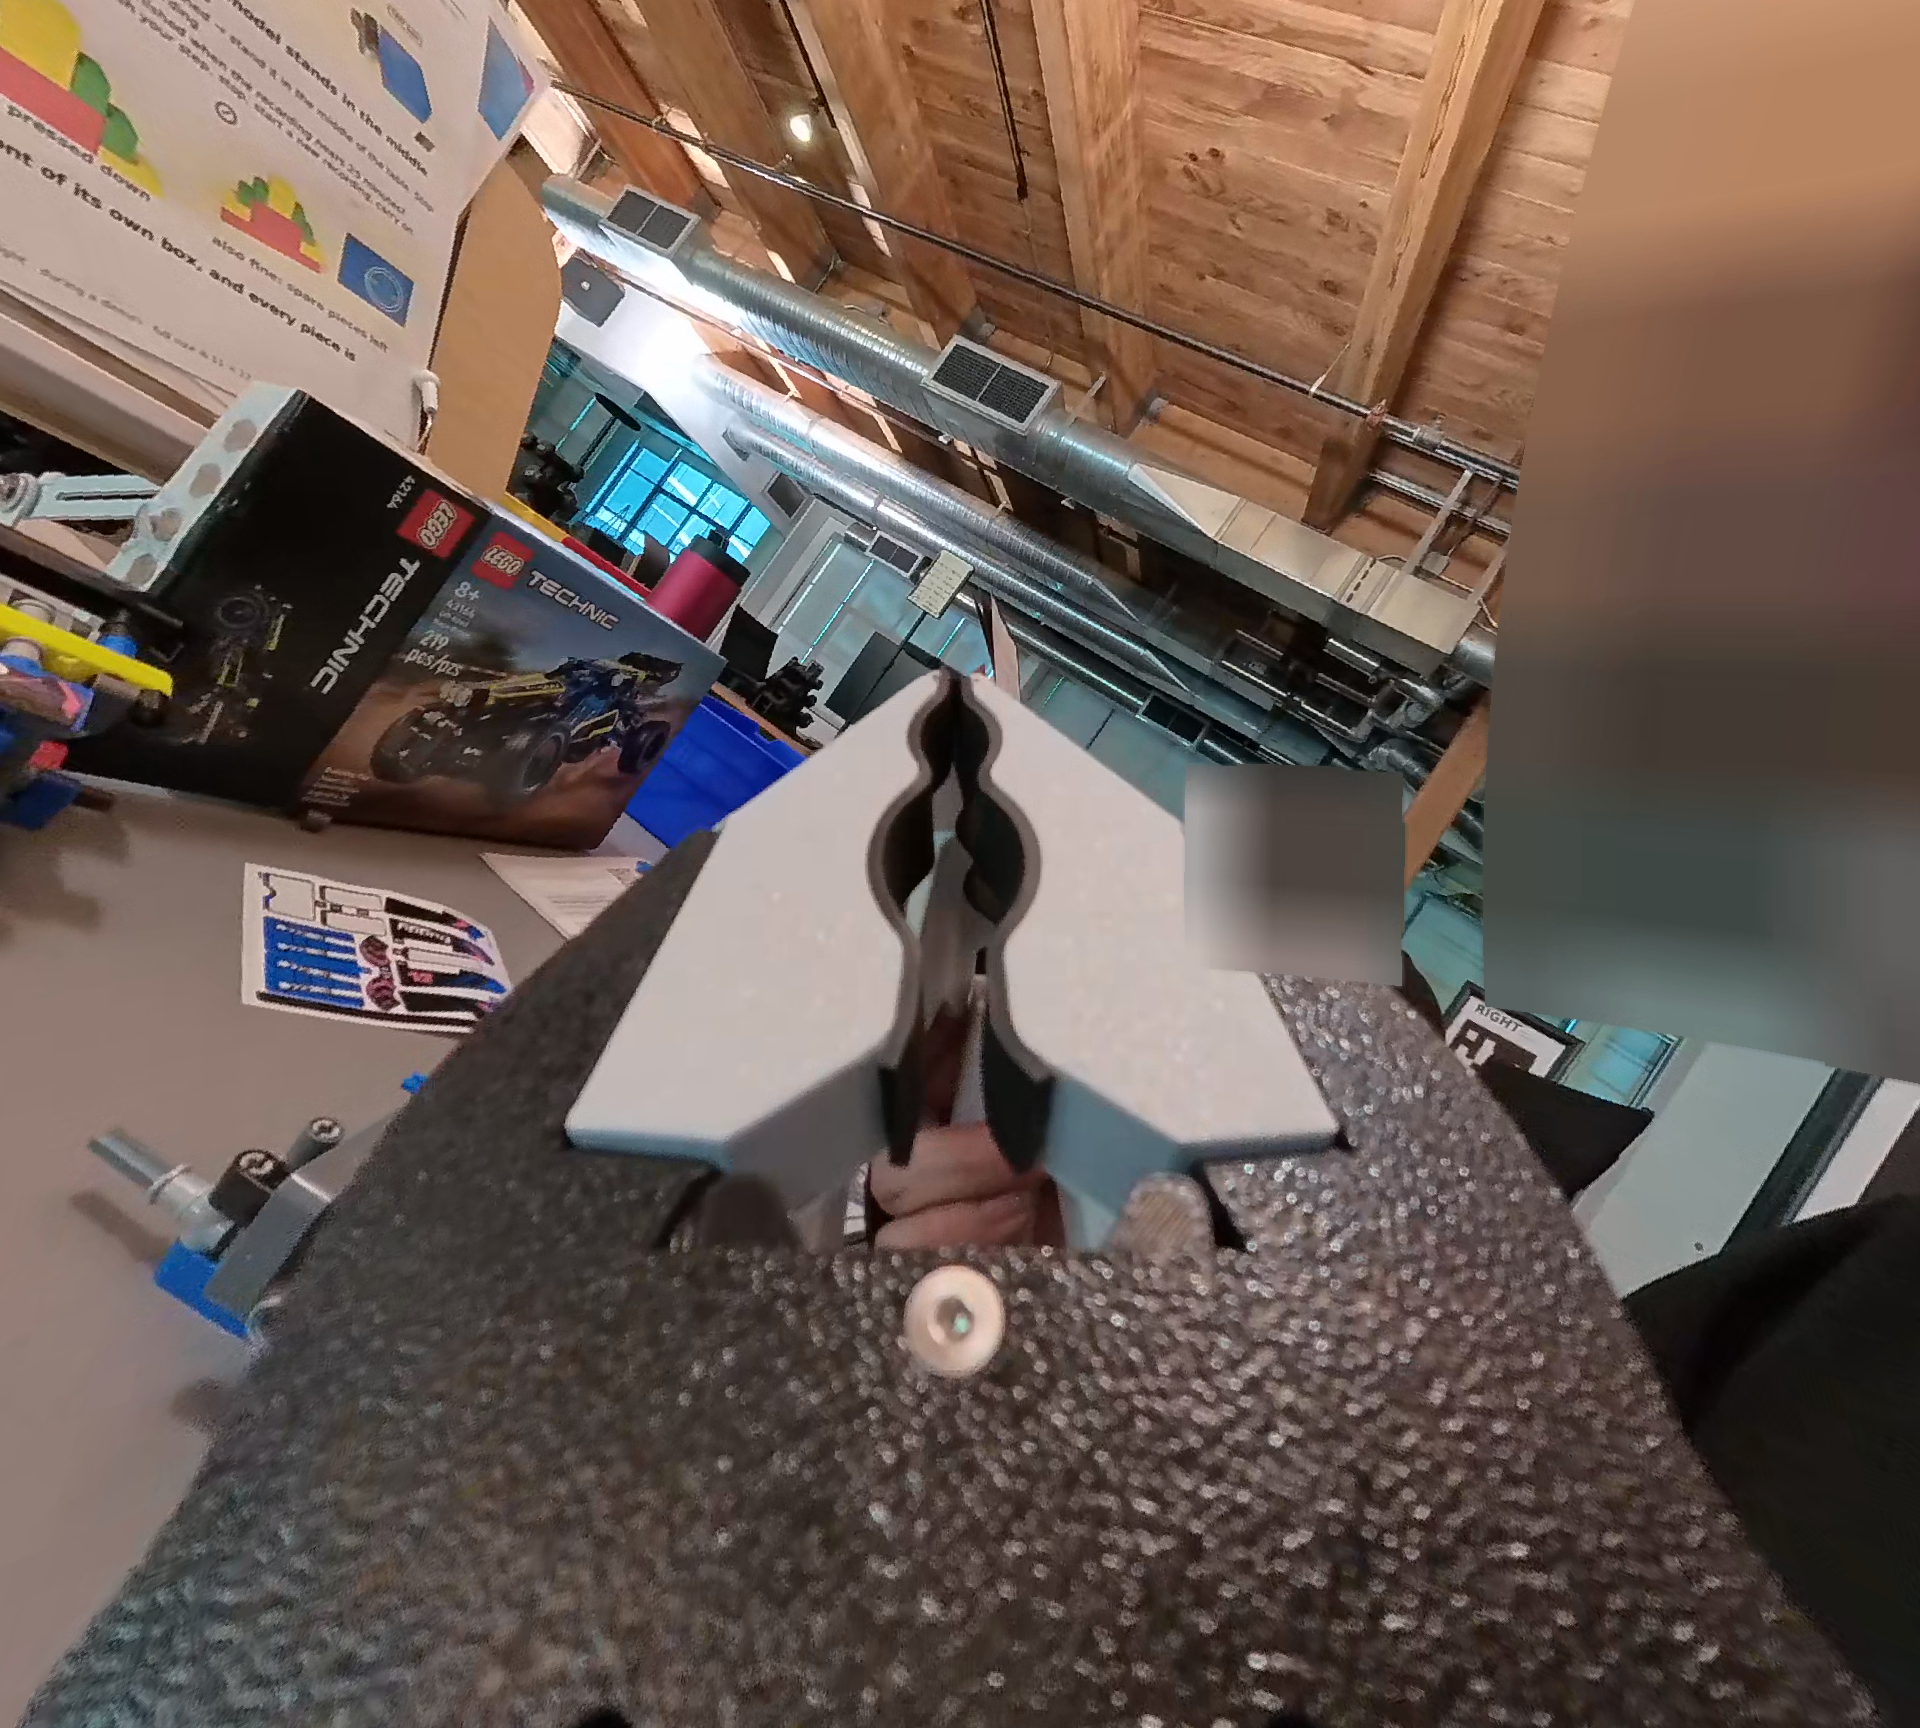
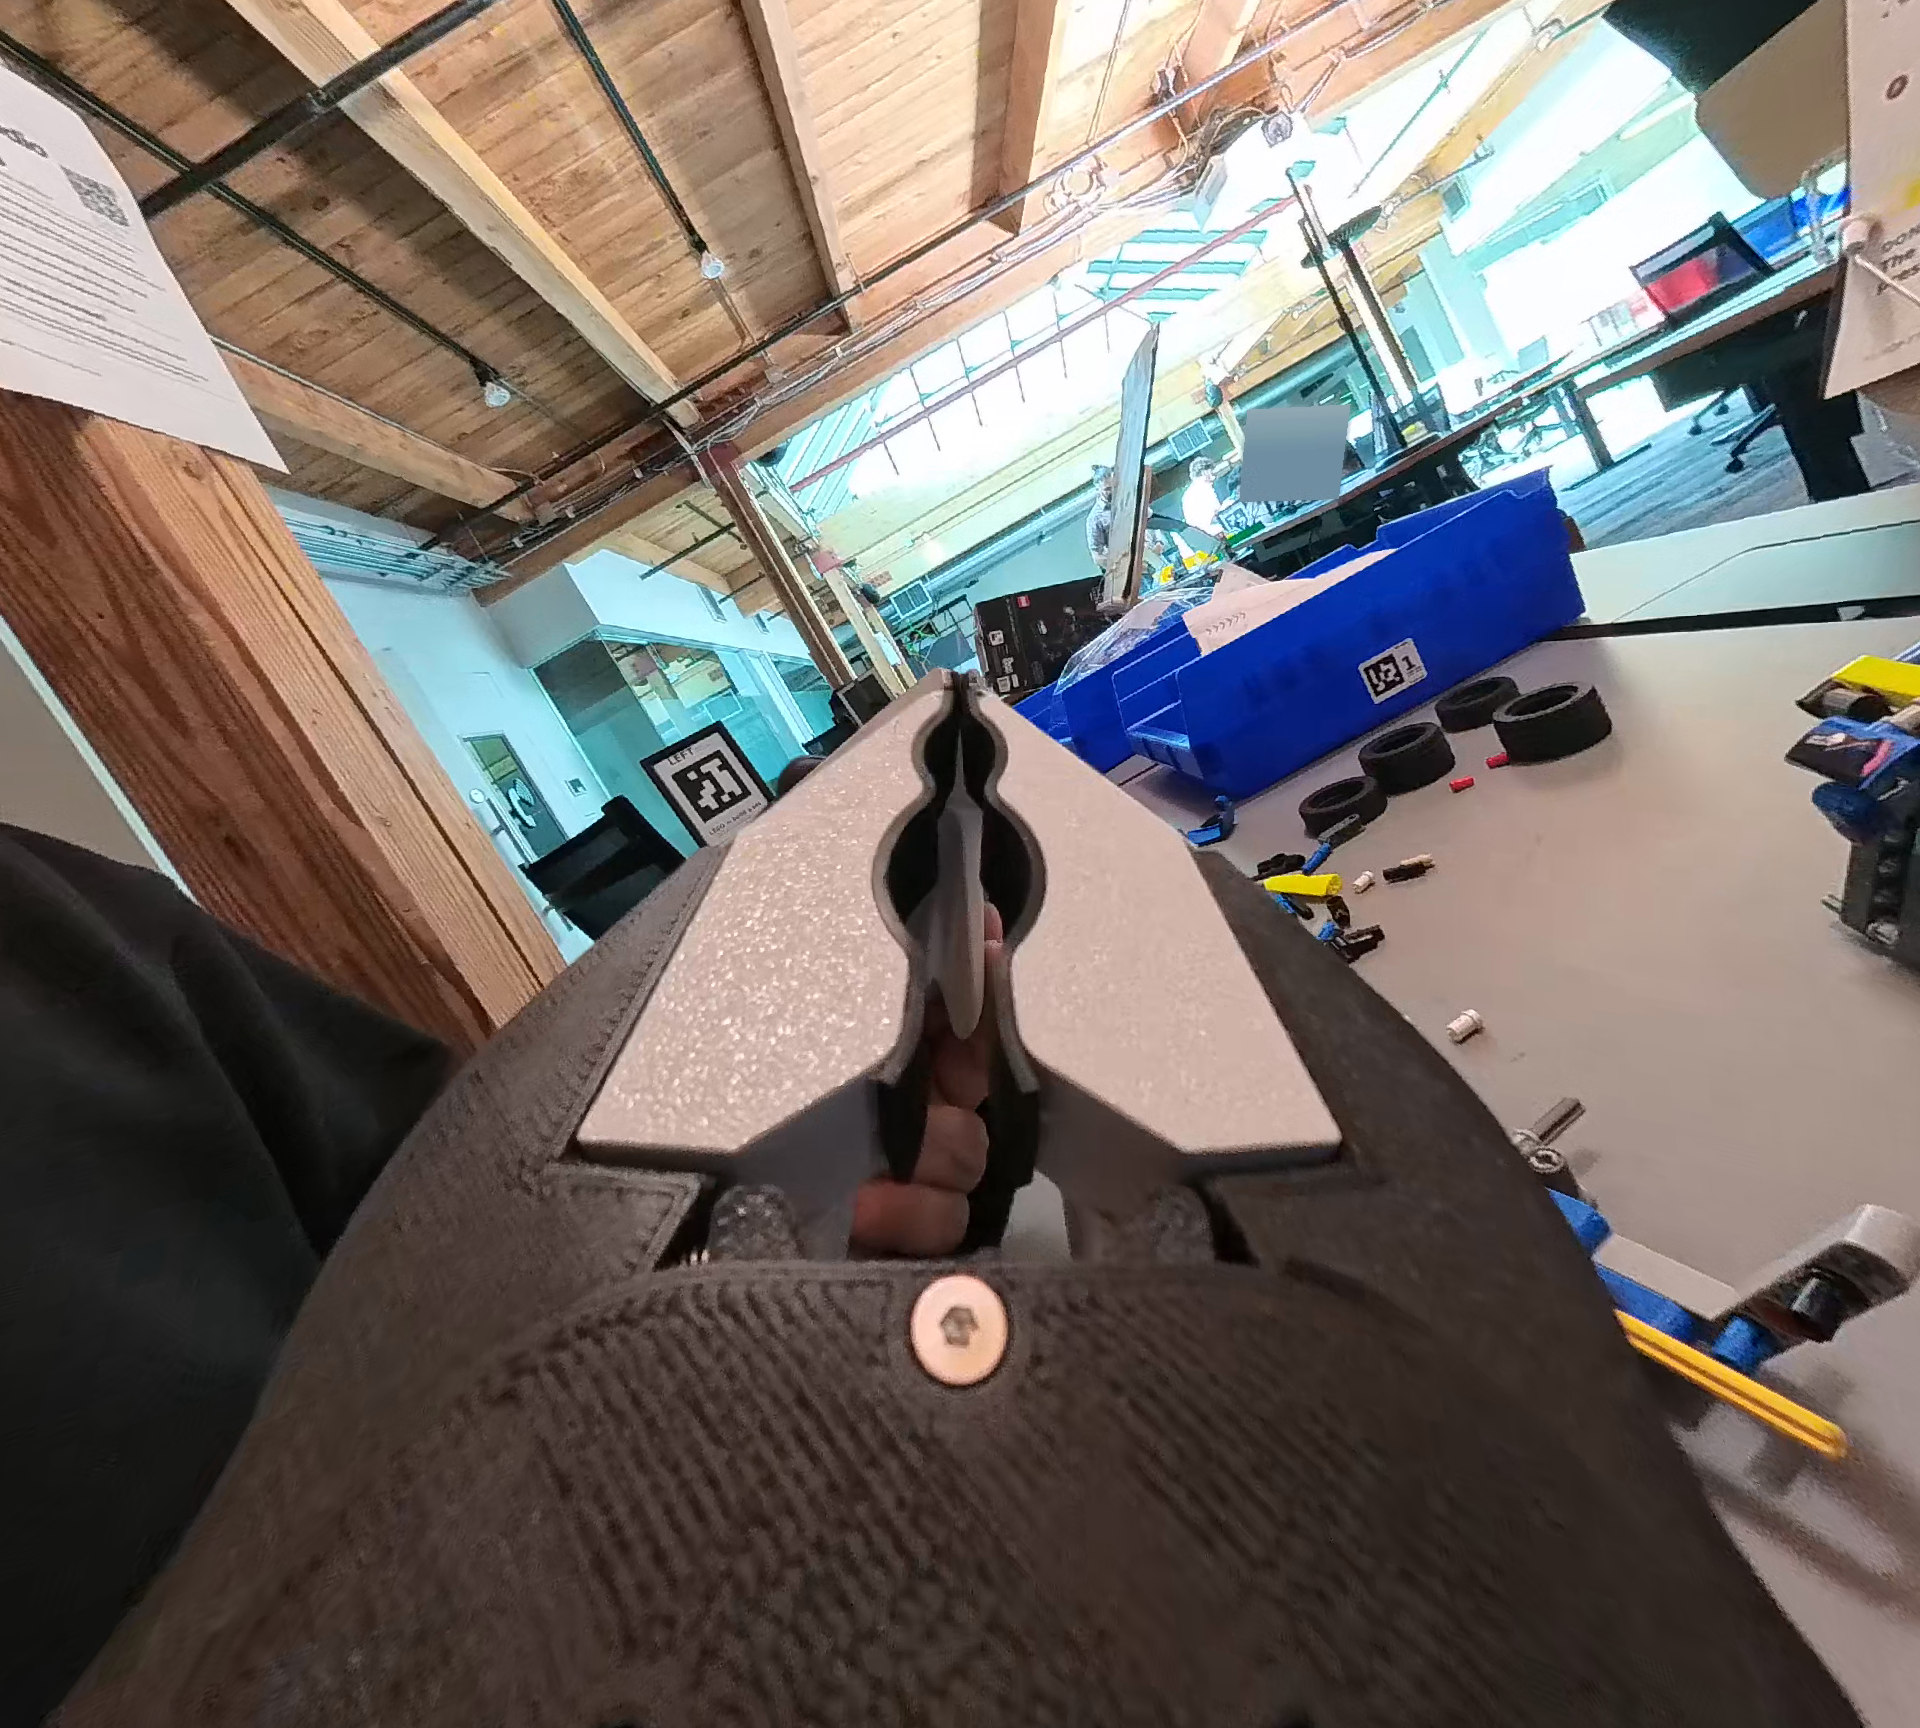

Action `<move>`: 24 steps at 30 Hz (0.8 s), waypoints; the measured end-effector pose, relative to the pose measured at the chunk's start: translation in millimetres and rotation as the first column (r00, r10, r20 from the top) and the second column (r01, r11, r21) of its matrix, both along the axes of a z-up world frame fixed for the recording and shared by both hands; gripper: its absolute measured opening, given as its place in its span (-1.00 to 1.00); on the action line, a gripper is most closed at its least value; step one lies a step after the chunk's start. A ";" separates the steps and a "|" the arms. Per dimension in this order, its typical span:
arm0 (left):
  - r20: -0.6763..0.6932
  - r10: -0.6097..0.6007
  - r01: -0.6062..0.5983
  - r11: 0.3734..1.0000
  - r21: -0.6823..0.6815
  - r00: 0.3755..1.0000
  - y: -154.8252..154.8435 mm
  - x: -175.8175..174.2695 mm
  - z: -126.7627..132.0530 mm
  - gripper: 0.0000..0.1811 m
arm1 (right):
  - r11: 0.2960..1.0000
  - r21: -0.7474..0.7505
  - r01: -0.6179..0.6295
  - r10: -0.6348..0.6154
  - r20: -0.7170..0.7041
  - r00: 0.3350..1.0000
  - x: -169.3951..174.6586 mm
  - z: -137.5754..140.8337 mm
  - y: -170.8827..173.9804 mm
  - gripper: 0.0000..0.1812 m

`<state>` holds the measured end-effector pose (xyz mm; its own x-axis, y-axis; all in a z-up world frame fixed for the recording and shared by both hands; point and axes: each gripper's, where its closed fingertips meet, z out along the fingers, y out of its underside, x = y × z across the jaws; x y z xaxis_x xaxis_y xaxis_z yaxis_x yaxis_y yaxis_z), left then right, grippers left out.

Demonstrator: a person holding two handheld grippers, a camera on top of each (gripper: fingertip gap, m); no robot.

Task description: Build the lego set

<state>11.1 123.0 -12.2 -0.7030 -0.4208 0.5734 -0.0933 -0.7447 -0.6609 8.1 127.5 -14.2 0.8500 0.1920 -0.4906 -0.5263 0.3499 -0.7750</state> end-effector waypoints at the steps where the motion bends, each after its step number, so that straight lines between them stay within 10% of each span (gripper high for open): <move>1: 0.005 0.000 0.000 1.000 0.006 1.000 -0.2 -0.4 0.3 -1.00 | 1.000 -0.002 -0.003 0.003 -0.001 1.000 0.1 -0.4 -0.1 -1.00; 13: 0.170 0.119 -0.189 0.848 0.495 0.978 20.1 -5.5 -1.3 -0.74 | 0.981 -0.151 -0.125 0.142 0.103 0.985 -10.9 -8.5 -2.8 -1.00; 17: 0.165 -0.104 -0.038 0.726 0.687 0.981 13.0 -18.8 3.1 -0.78 | 0.913 -0.326 -0.247 0.296 0.110 0.949 -26.1 -31.9 -1.9 -1.00; 19: 0.081 -0.291 0.102 0.561 0.822 0.953 2.0 -31.3 -3.1 -0.83 | 0.815 -0.481 -0.323 0.420 0.106 0.901 -40.7 -55.5 -6.7 -1.00; 24: -0.336 -0.484 0.342 -0.079 0.936 0.808 -9.0 -57.1 -45.0 -0.90 | 0.542 -0.773 -0.330 0.586 0.067 0.807 -59.6 -103.8 -28.7 -1.00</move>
<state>-46.0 114.0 -57.2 -0.9871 -0.1259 -0.0993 -0.0129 0.6797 -0.7334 -51.5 98.8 -118.0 0.8628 0.3073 -0.4014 -0.1612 -0.5852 -0.7947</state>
